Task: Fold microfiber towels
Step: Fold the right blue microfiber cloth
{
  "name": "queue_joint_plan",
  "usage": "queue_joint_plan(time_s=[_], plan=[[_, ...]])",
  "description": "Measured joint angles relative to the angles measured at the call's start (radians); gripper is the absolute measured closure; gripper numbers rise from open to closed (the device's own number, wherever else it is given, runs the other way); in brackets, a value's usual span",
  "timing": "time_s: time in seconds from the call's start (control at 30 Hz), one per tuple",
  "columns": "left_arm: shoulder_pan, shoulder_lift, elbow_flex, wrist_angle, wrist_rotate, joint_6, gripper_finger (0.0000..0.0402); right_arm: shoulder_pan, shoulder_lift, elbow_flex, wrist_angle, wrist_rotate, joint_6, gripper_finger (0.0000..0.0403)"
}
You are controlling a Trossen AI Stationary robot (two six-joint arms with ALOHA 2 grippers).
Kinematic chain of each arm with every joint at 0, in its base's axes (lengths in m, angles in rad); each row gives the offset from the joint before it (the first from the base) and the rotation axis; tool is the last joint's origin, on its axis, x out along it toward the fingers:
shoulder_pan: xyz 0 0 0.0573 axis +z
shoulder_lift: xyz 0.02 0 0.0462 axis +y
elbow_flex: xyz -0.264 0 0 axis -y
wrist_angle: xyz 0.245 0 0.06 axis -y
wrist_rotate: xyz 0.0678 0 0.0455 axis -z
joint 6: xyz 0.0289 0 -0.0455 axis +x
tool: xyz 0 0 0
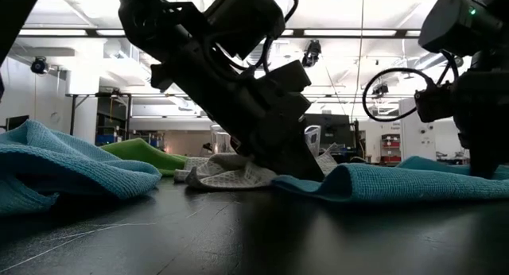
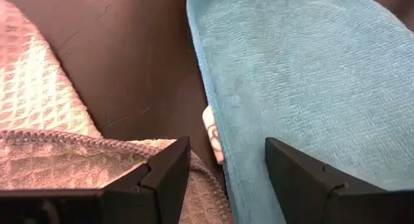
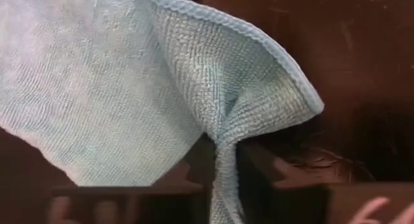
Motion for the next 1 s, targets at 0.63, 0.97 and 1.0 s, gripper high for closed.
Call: queue_joint_plan(time_s=[0.63,0.97,1.0], plan=[[-0.020,-0.115,-0.001,-0.222,0.114,0.061,0.0214,0.000,0.014,0.239,-0.242,0.105,0.085,0.0390],[-0.026,-0.088,-0.002,-0.207,0.132,0.054,0.0214,0.000,0.266,0.401,-0.170,0.080,-0.006,0.0390],[-0.026,-0.088,-0.005,-0.204,0.132,0.054,0.0214,0.000,0.289,0.421,-0.163,0.077,-0.024,0.0390]])
